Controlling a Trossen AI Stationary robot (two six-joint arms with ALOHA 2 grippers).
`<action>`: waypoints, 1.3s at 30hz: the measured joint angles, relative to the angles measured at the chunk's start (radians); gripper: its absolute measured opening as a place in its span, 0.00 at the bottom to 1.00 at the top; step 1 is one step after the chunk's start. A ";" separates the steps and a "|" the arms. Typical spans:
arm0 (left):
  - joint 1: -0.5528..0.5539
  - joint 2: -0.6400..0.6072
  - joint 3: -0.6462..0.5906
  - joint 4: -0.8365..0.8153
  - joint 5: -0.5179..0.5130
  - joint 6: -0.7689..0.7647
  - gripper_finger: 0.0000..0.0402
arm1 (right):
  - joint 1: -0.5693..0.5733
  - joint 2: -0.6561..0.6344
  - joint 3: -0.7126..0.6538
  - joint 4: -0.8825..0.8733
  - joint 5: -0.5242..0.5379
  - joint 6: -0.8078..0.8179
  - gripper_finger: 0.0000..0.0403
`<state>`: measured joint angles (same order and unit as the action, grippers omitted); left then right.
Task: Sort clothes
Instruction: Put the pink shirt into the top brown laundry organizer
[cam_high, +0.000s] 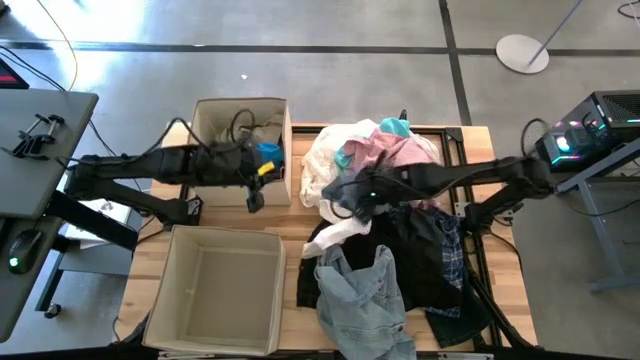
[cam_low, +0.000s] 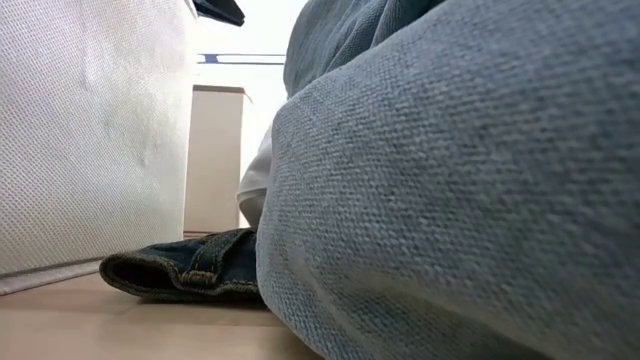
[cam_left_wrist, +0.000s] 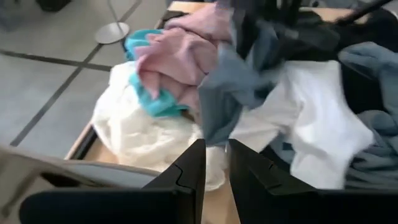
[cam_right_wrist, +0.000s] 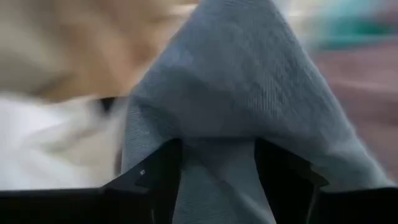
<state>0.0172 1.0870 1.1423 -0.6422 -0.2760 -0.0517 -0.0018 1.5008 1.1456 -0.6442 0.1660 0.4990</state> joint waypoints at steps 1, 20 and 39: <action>-0.011 0.000 -0.008 0.004 0.000 0.000 0.14 | -0.003 0.019 -0.043 0.098 -0.089 -0.042 0.48; -0.117 0.003 -0.016 0.028 -0.127 -0.024 0.14 | 0.049 -0.158 0.091 0.118 0.153 -0.251 0.48; -0.163 0.004 -0.016 0.026 -0.235 -0.024 0.14 | -0.166 -0.218 -0.183 -0.298 0.382 0.336 0.48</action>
<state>-0.1459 1.0908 1.1263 -0.6159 -0.5115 -0.0752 -0.1680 1.2831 0.9624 -0.9419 0.5482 0.8346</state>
